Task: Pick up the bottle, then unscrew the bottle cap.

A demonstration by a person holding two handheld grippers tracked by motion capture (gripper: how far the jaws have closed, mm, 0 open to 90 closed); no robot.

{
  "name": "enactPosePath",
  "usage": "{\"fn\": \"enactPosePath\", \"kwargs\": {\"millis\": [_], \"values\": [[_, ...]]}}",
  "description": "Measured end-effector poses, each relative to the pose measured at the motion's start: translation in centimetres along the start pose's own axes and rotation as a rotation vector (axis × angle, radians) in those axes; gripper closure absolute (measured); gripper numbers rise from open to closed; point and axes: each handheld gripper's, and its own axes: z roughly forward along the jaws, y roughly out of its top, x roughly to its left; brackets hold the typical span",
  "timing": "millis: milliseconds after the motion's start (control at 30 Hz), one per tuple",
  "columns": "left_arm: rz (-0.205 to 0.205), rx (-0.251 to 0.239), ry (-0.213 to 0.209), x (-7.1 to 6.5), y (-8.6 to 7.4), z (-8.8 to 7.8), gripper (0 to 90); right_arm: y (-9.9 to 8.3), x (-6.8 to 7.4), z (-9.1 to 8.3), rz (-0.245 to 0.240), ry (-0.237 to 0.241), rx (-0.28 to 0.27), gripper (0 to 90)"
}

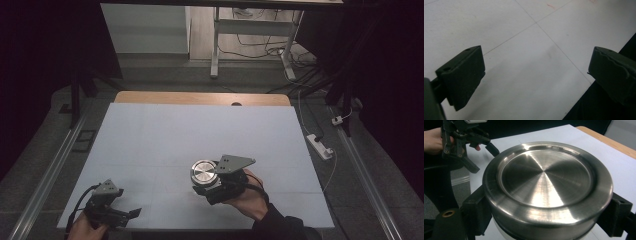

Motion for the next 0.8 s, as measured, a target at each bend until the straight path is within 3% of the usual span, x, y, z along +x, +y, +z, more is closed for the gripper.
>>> {"fn": "enactPosePath", "kwargs": {"millis": [300,467,800], "values": [[0.001,-0.045,-0.021,0.0,0.1,-0.2,0.0,0.0,0.0,0.1,-0.005,0.008,-0.004,14.7],[0.039,-0.105,-0.045,-0.4,1.0,-0.6,0.0,-0.1,-0.1,0.0,-0.007,0.01,-0.004,14.7],[0.229,-0.234,-0.146,-2.7,5.6,-1.1,0.0,-0.1,-0.1,-0.3,-0.009,0.019,-0.013,14.7]]}}
